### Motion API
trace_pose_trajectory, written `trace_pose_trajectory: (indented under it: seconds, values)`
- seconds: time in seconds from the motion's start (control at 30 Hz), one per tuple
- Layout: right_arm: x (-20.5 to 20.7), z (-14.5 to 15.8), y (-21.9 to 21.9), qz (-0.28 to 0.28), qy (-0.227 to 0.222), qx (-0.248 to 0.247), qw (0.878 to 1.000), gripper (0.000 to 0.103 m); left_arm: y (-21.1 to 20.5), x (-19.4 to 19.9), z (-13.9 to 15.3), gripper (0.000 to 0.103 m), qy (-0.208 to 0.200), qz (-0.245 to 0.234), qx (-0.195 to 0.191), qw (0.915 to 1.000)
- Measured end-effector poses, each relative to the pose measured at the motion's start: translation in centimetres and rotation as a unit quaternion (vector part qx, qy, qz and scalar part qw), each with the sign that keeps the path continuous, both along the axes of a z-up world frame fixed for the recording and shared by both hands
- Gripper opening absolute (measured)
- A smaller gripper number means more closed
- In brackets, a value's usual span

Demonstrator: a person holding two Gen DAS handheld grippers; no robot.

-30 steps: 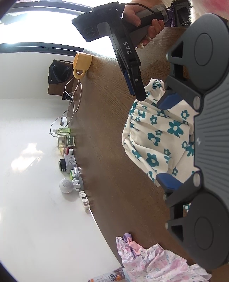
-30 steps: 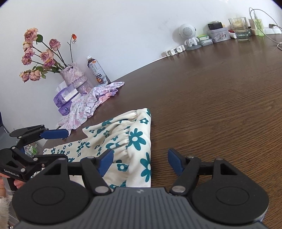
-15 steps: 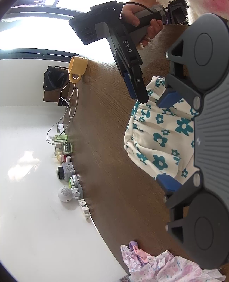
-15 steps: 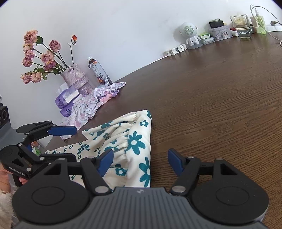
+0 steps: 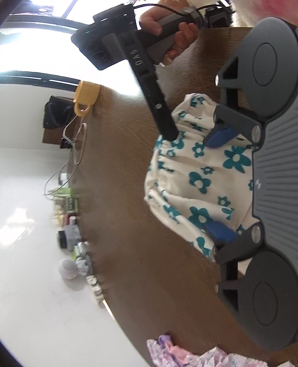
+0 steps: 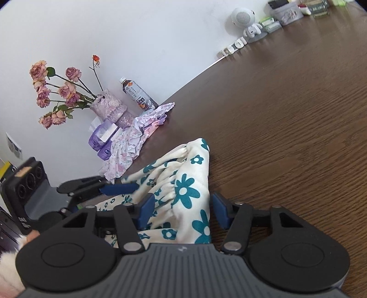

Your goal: Fold clothes

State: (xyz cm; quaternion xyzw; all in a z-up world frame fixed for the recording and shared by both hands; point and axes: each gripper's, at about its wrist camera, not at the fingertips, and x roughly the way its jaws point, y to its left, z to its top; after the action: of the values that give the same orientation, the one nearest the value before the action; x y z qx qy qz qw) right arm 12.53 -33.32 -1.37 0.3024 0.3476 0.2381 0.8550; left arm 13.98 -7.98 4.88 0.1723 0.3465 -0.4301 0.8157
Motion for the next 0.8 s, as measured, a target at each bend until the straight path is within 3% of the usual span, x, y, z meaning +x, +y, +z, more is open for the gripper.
trace_pose_trajectory:
  seconds: [0.13, 0.33, 0.4, 0.47, 0.67, 0.8]
  values:
    - [-0.2, -0.2, -0.5, 0.004, 0.010, 0.009, 1.000, 0.046, 0.2, -0.3, -0.9, 0.061, -0.001, -0.009, -0.003, 1.0000]
    - [0.4, -0.6, 0.0, -0.004, 0.018, 0.023, 1.000, 0.041, 0.2, -0.9, -1.3, 0.052, 0.000, -0.014, -0.007, 0.9999]
    - [0.3, -0.6, 0.1, -0.004, 0.019, 0.017, 1.000, 0.026, 0.3, -1.1, -1.3, 0.050, -0.001, -0.010, -0.010, 0.9999]
    - [0.1, -0.4, 0.1, -0.003, 0.014, 0.010, 1.000, 0.021, 0.3, -1.3, -1.4, 0.049, -0.001, -0.008, -0.013, 0.9999]
    - [-0.6, 3.0, 0.5, 0.001, -0.017, -0.082, 0.997, 0.018, -0.7, -1.3, -1.3, 0.044, 0.002, -0.009, -0.037, 0.9993]
    - [-1.0, 6.0, 0.3, 0.007, -0.035, -0.183, 0.982, 0.018, -1.6, -1.4, -0.4, 0.044, 0.007, -0.021, -0.069, 0.9974]
